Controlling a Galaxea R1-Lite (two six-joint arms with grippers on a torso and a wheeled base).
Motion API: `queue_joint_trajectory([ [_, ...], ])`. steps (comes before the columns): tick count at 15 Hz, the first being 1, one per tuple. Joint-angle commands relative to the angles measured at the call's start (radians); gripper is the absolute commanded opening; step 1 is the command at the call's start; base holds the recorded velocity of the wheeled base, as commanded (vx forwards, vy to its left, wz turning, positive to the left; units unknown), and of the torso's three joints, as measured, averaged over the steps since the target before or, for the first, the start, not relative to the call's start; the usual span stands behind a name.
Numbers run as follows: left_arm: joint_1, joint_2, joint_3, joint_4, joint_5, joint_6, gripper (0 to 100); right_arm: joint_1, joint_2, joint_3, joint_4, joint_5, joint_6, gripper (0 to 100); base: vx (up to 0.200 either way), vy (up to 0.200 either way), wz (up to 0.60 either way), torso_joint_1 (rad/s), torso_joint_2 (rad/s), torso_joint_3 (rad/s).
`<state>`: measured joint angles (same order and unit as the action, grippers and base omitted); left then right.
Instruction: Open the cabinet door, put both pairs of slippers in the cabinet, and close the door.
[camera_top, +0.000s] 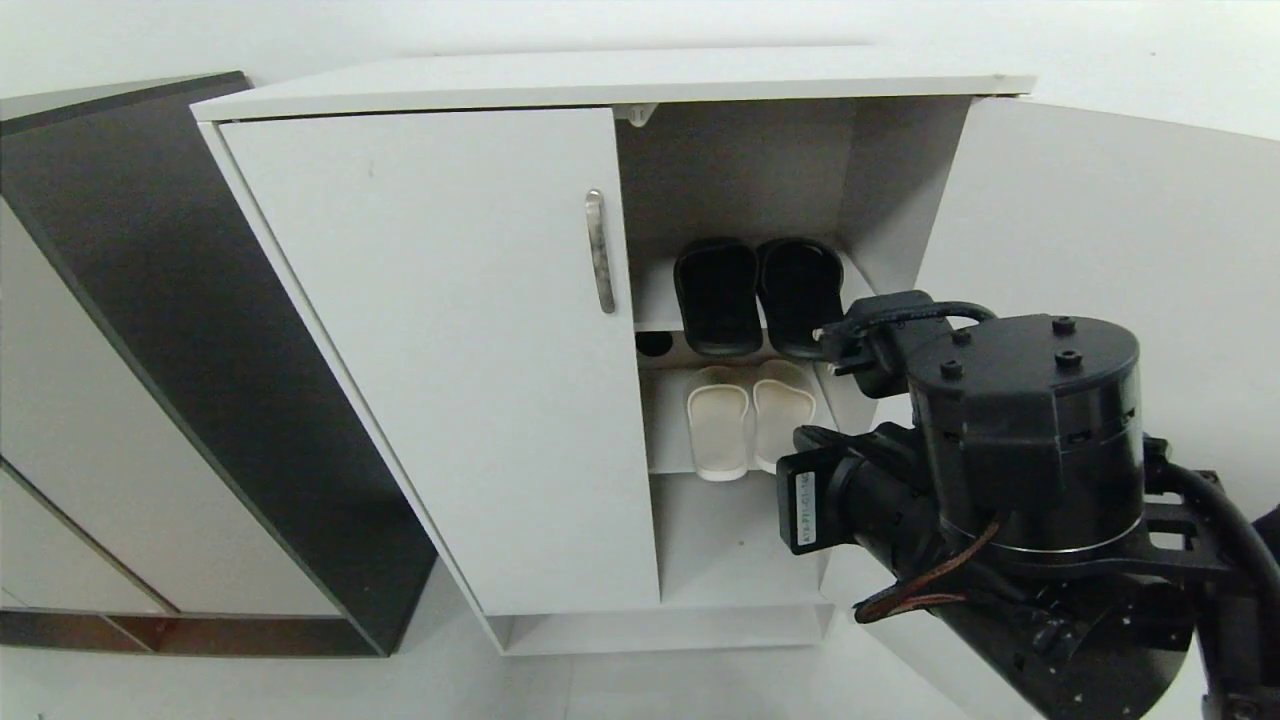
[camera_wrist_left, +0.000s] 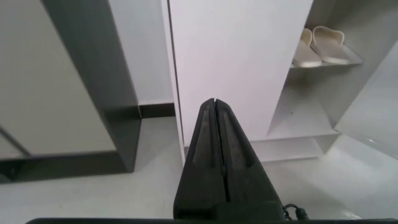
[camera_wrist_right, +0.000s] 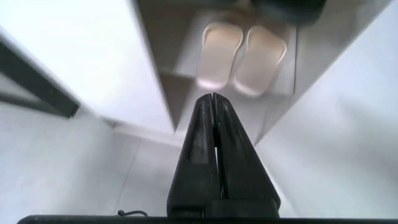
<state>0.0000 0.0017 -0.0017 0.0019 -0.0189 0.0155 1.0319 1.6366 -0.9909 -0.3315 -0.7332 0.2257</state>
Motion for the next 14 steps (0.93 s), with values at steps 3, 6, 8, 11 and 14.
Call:
queue_joint_trajectory([
  [3,0.000,0.001,0.000,0.000,0.001,0.001,0,-0.023,0.012,0.024,-0.027,0.021,-0.003,0,-0.200,0.000,0.00,-0.002,0.01,0.002],
  [6,0.000,0.001,0.000,0.000,0.001,0.000,0,-0.027,0.014,0.032,-0.029,0.021,-0.003,0,-0.200,0.000,0.00,0.002,0.00,0.002],
  [8,0.000,0.001,0.000,0.000,0.001,0.000,0,-0.046,0.014,0.052,-0.064,0.023,-0.009,0,-0.200,0.000,0.00,0.002,0.00,-0.002],
  [11,0.000,0.001,0.000,0.000,0.001,-0.002,0,-0.053,0.014,0.081,-0.101,0.029,-0.032,0,0.000,0.000,0.00,0.000,0.00,0.000],
  [14,0.000,0.000,0.000,0.000,0.001,-0.002,0,-0.062,0.014,0.089,-0.101,0.049,-0.034,0,0.000,0.000,0.00,0.000,0.00,0.000],
])
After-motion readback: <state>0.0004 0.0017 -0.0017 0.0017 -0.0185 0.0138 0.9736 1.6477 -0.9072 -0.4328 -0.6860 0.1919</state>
